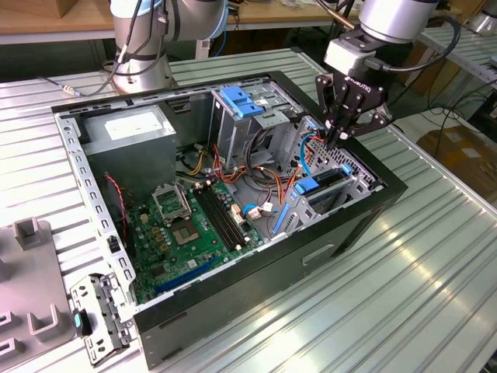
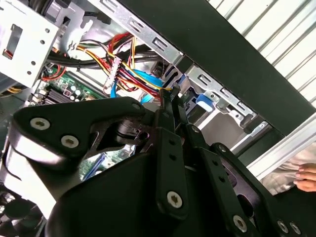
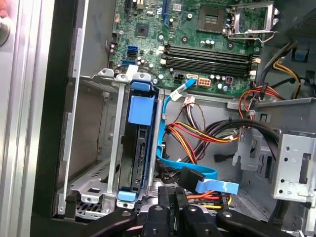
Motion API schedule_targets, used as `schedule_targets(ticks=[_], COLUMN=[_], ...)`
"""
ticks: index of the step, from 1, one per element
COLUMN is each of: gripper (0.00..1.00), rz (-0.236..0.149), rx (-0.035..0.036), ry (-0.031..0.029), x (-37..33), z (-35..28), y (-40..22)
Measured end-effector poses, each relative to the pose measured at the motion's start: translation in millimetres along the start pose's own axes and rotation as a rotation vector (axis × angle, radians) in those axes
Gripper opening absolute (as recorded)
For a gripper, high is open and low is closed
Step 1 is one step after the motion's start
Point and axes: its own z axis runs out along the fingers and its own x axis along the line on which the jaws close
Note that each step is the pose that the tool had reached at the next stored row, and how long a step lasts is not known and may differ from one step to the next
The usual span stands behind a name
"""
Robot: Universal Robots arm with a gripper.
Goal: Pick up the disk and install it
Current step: 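Insert the first disk wire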
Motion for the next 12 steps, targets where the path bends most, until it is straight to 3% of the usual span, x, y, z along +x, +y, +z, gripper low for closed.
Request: schedule_targets(ticks=[4, 7, 12], gripper=[0.17, 0.17, 0.17], rz=[0.02, 0.023, 0.042], rx=[-0.0005, 0.0072, 0.0074], ry=[0.0, 0.0012, 0.0014], x=[0.2, 0.6, 0.6], z=[1.8, 4.6, 5.8], y=[0.3, 1.5, 1.6])
